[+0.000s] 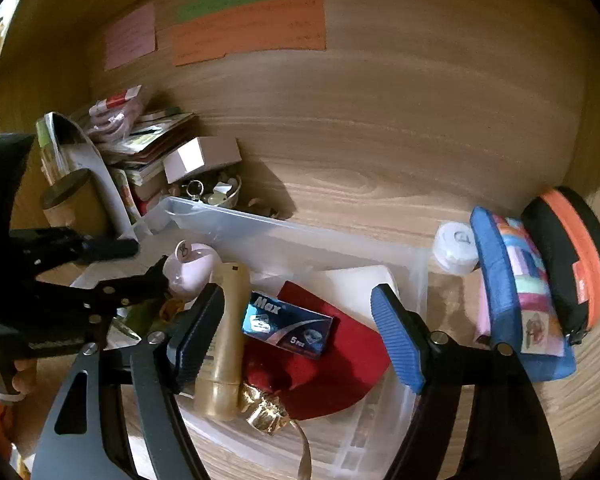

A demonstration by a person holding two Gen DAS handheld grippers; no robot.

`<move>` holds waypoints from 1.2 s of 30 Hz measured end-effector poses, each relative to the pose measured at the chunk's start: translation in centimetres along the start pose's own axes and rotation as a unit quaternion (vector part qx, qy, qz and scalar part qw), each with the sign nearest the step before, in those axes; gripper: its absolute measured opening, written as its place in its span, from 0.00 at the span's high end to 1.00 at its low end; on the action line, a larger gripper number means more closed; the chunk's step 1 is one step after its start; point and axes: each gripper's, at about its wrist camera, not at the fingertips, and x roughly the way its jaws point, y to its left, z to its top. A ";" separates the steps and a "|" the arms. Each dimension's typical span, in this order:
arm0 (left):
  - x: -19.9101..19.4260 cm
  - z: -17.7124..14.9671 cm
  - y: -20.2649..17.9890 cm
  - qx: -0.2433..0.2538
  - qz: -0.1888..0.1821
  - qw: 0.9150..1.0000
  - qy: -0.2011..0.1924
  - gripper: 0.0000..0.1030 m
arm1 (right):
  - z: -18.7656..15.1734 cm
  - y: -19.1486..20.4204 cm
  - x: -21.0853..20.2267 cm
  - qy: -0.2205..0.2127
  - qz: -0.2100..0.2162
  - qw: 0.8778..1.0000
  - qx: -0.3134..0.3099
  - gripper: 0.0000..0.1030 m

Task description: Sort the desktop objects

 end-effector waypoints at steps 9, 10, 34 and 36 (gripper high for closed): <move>-3.9 -0.6 0.1 0.002 0.045 0.999 -0.015 0.10 | 0.4 0.8 -1.1 0.010 0.019 1.000 0.003 0.24; -4.4 -0.7 0.1 0.003 0.047 0.999 -0.018 0.09 | 0.4 1.1 -1.6 0.007 0.020 1.000 0.003 0.18; -14.4 -4.7 -3.9 -0.026 0.051 0.992 -0.113 0.02 | -4.5 2.9 -12.8 -0.083 -0.046 0.995 0.022 0.01; -14.7 -4.9 -4.1 -0.031 0.060 0.991 -0.118 0.02 | -4.9 2.9 -13.7 -0.093 -0.051 0.994 0.027 0.00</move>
